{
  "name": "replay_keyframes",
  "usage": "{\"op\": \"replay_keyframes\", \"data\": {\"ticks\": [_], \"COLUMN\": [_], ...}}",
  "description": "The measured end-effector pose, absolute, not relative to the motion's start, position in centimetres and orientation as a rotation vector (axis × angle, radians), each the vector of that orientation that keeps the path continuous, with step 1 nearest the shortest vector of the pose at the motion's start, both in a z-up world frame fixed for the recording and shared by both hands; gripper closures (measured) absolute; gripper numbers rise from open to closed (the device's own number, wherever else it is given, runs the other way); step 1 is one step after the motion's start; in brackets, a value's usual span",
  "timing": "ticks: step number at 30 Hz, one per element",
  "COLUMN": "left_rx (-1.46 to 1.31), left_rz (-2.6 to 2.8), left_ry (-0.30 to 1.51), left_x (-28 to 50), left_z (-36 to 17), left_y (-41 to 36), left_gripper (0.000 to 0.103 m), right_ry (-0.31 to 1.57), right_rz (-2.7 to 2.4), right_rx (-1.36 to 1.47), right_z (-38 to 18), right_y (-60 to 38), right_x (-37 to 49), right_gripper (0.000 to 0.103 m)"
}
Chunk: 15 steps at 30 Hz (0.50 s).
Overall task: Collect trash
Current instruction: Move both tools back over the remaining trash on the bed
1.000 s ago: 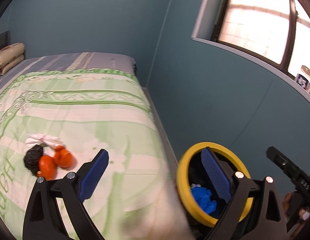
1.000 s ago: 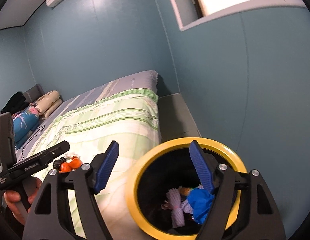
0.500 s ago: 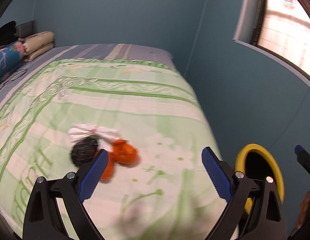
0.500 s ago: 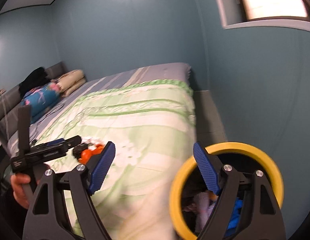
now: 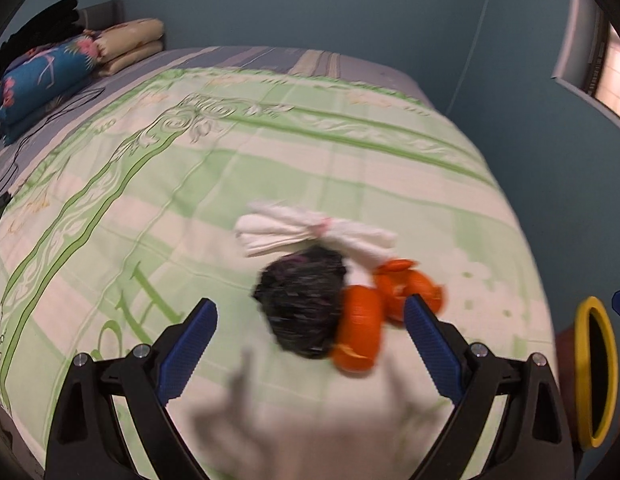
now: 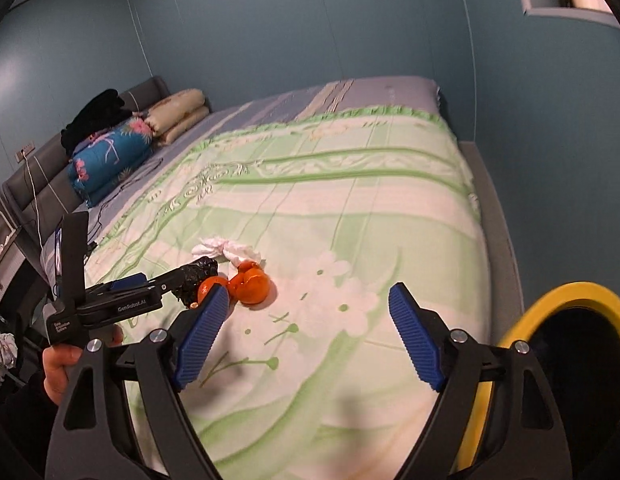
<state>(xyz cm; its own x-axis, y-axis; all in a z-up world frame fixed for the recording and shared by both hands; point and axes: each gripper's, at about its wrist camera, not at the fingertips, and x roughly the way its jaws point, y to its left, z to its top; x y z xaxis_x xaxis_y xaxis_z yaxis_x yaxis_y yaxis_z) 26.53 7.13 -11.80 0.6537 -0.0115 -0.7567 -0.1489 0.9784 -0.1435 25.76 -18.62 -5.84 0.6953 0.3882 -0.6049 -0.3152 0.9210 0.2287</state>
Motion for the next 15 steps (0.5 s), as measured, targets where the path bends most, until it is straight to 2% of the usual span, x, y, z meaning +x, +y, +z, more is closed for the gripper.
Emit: {"op": "replay_keyframes", "data": {"ticks": [12,15], "left_rx": [-0.245,-0.246], "left_rz": [0.087,0.074], "left_ry": [0.906,0.907], "left_x": [29.3,29.7], "left_z": [-15.3,-15.6], "left_y": [9.9,9.9], "left_gripper": [0.012,0.013], "right_ry": [0.833,0.864], "right_rz": [0.445,0.462], "right_rx": [0.066,0.063], "right_z": [-9.8,-10.3], "right_y": [-12.5,-11.3], "right_x": [31.3,32.6], "right_gripper": [0.023,0.027]}}
